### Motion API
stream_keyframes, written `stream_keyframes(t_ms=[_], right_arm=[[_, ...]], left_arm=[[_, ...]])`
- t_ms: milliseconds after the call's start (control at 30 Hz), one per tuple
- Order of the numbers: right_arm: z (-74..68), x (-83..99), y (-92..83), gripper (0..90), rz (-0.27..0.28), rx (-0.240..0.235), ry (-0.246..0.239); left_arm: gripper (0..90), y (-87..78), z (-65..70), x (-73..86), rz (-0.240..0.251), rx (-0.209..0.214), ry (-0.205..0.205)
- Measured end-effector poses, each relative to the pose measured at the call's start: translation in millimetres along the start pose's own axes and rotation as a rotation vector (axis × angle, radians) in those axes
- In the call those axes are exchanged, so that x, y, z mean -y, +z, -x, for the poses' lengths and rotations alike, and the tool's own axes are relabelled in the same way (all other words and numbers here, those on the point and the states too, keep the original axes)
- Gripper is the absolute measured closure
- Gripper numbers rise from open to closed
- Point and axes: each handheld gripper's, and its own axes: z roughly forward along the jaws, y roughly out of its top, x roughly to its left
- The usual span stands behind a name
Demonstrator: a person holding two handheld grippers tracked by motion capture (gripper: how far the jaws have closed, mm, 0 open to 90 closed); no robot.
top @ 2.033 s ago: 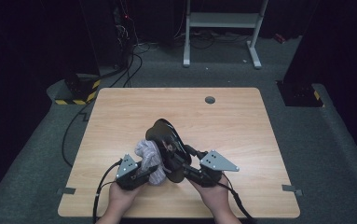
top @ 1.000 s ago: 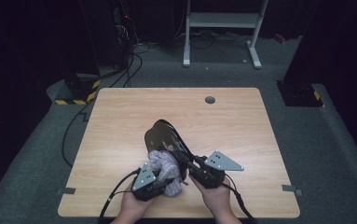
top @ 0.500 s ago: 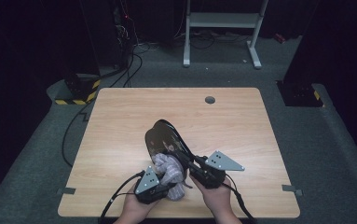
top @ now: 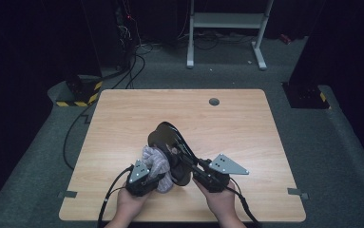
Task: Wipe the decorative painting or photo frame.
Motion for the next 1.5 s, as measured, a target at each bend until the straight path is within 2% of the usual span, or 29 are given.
stream_keyframes(t_ms=[167,300,367,533,600,700,833,900,967,1033,1133,1200,1233,1300,1367,1433,1500], right_arm=[[0.2,0.1,-0.3,80.2,0.0,0.001,0.0],[1.0,0.1,-1.0,80.3,0.001,0.003,0.002],[1.7,0.1,-1.2,80.3,0.002,0.004,0.002],[1.8,0.3,-1.5,80.4,0.002,0.002,0.003],[1.5,0.4,-1.5,80.3,0.002,0.0,0.002],[1.4,0.3,-1.4,80.3,0.001,-0.002,0.002],[1.0,0.4,-1.3,80.3,0.001,-0.001,0.002],[1.1,0.3,-1.2,80.3,0.001,0.002,0.002],[1.5,0.4,-1.1,80.3,0.002,0.005,0.002],[2.0,0.6,-1.2,80.2,0.002,0.005,0.005],[1.9,0.7,-1.1,80.1,0.003,0.007,0.006],[1.5,0.8,-0.9,80.2,0.004,0.007,0.004],[1.5,0.8,-0.9,80.2,0.004,0.005,0.003],[1.2,0.7,-0.7,80.3,0.004,0.003,0.001],[0.7,0.8,-0.4,80.2,0.004,0.002,0.0],[0.4,0.8,-0.2,80.3,0.004,0.002,0.0],[0.0,0.8,-0.2,80.2,0.003,0.003,-0.001]], left_arm=[[63.8,0.7,12.8,-1.1,0.014,0.048,0.033],[63.9,1.6,27.7,-2.8,0.038,0.132,0.072],[64.0,2.3,37.4,-4.3,0.048,0.185,0.113],[64.0,2.8,58.0,-8.1,0.057,0.259,0.194],[64.0,3.1,62.4,-8.5,0.054,0.258,0.217],[64.0,3.1,58.2,-8.7,0.055,0.277,0.2],[64.6,2.9,50.1,-8.6,0.056,0.266,0.174],[65.0,2.8,44.5,-8.1,0.055,0.244,0.169],[65.1,2.6,36.2,-7.1,0.053,0.216,0.145],[65.2,2.4,25.6,-6.0,0.044,0.176,0.099],[65.1,0.8,9.5,-5.0,0.039,0.089,0.023],[65.0,-2.4,5.0,-6.9,0.051,0.071,-0.005],[65.0,-6.1,5.5,-9.8,0.077,0.088,-0.014],[65.0,-10.9,12.8,-15.0,0.113,0.119,0.008],[64.9,-13.1,25.4,-20.6,0.128,0.145,0.057],[64.9,-12.1,38.8,-23.6,0.134,0.182,0.096],[64.9,-7.9,51.2,-23.4,0.119,0.203,0.141]])
